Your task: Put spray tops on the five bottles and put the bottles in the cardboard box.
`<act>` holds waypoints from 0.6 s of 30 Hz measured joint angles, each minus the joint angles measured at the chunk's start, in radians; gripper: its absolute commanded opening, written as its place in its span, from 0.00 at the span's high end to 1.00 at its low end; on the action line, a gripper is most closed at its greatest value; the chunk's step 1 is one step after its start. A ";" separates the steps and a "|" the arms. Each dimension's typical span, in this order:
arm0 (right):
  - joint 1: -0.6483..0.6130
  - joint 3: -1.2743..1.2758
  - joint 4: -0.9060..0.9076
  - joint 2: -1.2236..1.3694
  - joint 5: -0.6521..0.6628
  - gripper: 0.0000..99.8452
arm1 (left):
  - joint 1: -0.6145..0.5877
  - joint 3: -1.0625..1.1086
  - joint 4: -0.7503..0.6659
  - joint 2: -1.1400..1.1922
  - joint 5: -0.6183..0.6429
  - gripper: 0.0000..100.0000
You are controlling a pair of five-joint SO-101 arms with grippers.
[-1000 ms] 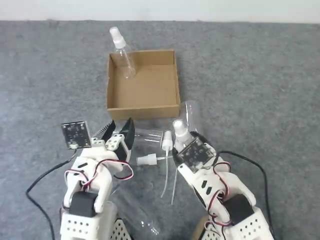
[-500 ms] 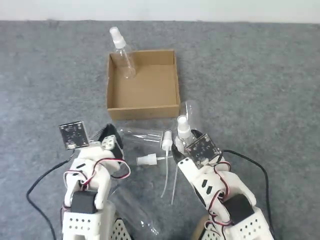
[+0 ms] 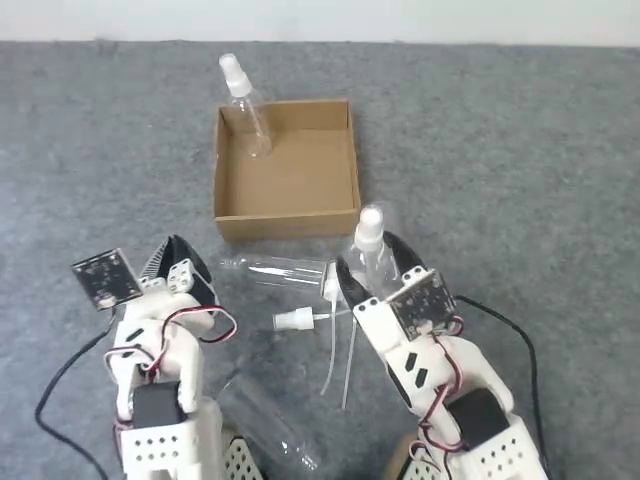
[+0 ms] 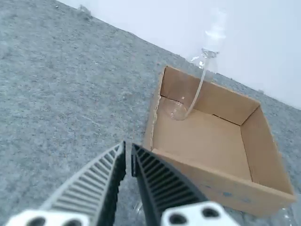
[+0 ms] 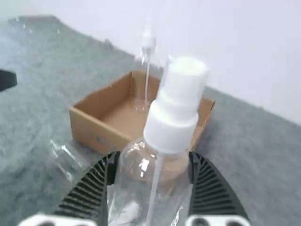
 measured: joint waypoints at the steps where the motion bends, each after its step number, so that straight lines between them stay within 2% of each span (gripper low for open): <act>1: 0.000 -0.009 -0.011 0.000 0.000 0.93 | -0.003 0.000 0.000 0.000 0.000 0.99; 15: 0.000 -0.344 -0.032 0.002 0.000 0.93 | -0.005 0.000 -0.002 0.000 0.000 0.99; 18: 0.000 -0.431 -0.037 0.097 0.000 0.92 | -0.005 0.000 -0.002 0.000 0.000 0.99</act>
